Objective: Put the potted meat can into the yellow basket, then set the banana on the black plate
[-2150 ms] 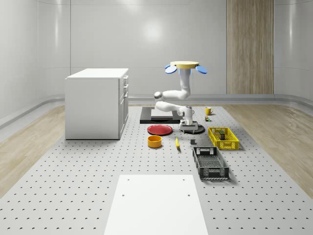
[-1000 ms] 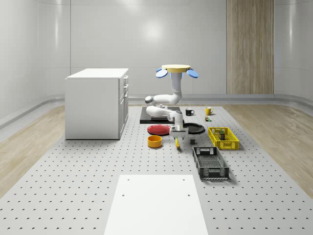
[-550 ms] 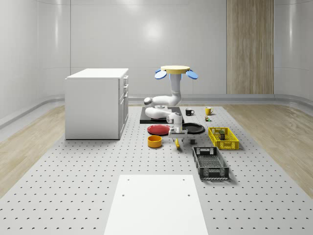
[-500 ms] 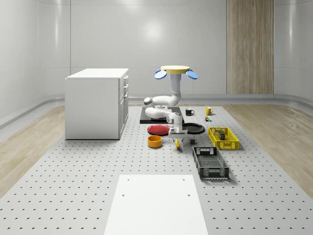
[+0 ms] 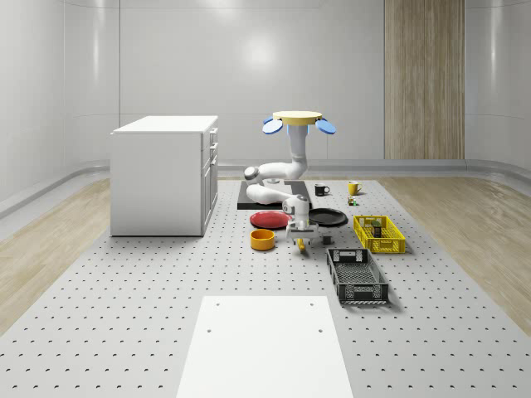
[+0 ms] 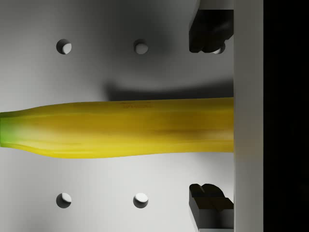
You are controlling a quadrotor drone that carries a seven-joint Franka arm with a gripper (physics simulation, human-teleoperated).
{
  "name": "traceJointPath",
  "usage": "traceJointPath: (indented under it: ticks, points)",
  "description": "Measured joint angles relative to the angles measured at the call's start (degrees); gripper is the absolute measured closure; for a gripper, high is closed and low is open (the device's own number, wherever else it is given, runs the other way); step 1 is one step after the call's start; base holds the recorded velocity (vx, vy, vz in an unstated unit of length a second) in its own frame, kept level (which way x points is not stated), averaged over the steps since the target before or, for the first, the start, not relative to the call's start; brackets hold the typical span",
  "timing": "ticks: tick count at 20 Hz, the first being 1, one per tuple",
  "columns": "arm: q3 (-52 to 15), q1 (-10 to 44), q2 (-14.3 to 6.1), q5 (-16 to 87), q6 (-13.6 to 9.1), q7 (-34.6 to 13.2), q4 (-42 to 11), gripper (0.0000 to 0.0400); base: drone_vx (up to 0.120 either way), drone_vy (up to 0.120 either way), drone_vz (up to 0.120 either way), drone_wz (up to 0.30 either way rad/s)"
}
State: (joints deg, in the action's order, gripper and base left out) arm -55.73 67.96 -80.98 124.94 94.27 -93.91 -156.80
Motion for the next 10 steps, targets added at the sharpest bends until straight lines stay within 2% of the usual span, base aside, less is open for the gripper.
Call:
traceJointPath:
  ticks: [8, 9, 10]
  points:
    - [1.75, -0.46, 0.37, 1.68, 0.93, 1.03, 1.23, 0.0, 0.0, 0.0, 0.0, 0.0]
    - [1.9, -0.49, 0.44, 1.84, 0.98, 1.11, 1.33, 0.002, 0.0, 0.0, 0.0, 0.0]
    - [2.03, -0.53, 0.51, 1.97, 1.0, 1.18, 1.41, 0.0071, 0.0, 0.0, 0.0, 0.0]
